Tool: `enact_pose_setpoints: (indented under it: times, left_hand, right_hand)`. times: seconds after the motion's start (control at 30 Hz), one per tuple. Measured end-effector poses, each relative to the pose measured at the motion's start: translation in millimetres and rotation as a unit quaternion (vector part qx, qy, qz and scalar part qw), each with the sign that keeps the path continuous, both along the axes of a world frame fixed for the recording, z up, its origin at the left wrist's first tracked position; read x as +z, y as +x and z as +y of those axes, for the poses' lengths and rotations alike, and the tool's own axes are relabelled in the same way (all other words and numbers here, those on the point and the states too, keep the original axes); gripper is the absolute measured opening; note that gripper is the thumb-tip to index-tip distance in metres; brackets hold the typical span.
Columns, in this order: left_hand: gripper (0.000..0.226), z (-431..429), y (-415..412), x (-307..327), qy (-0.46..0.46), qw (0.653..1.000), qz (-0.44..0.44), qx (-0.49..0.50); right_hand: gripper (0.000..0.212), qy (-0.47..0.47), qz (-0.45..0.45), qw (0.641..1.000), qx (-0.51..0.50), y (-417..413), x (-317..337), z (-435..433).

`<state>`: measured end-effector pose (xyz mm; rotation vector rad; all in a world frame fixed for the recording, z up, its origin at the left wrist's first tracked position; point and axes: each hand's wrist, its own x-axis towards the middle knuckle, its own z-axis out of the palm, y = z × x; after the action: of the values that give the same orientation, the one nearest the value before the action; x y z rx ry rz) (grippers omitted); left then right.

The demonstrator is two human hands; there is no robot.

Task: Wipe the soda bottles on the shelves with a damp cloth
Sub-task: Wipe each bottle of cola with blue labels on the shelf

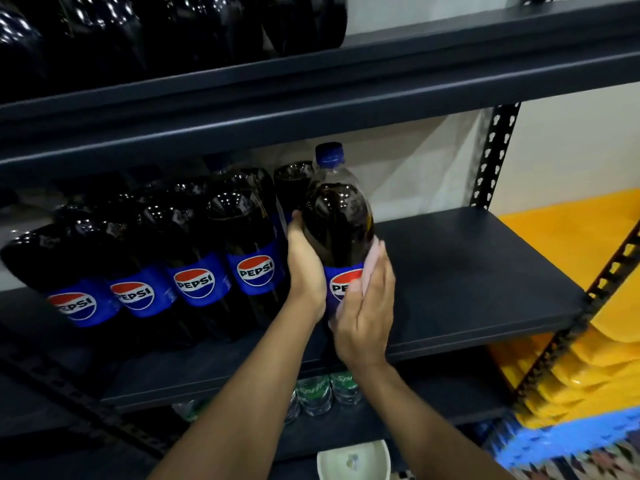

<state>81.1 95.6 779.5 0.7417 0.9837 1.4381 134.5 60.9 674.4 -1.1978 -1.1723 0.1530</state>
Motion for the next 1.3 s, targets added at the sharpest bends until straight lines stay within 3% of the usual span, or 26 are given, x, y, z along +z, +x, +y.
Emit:
enact_pose_setpoints:
  times: [0.13,0.3,0.5,0.6,0.73,0.87,0.97,1.13,1.3]
  left_hand:
    - [0.050,-1,1,1,0.003,0.999,0.007,0.031]
    - [0.047,2,-1,-1,0.018,0.999,0.014,0.038]
    - [0.057,3,-5,0,0.050,0.995,0.028,-0.078]
    - [0.052,7,-13,-2,0.055,0.992,0.064,-0.093]
    - [0.055,5,-25,-5,0.029,0.987,0.149,-0.047]
    - [0.064,-21,-16,-7,0.113,0.977,0.145,-0.108]
    - [0.098,-23,-13,-17,0.127,0.972,0.179,-0.086]
    - [0.098,-17,-13,-22,0.121,0.980,0.127,-0.093]
    - [0.106,-14,-16,-23,0.108,0.981,0.125,-0.097]
  right_hand:
    - [0.046,-0.074,0.116,0.988,0.063,4,-28,-16]
    - [0.041,-0.105,0.171,0.974,0.101,6,-14,-17]
    - [0.037,-0.006,0.118,0.987,0.112,16,91,1]
    - [0.031,-0.027,0.077,0.987,0.139,26,142,11]
    - [0.040,-0.070,0.032,0.983,0.169,39,166,19]
    - [0.029,0.025,0.007,0.991,0.128,32,134,17]
    - [0.053,0.076,-0.040,0.995,0.055,19,81,14]
    - [0.061,-0.017,-0.020,0.997,0.072,16,-9,-7]
    - [0.057,-0.085,0.008,0.988,0.125,26,-39,-21]
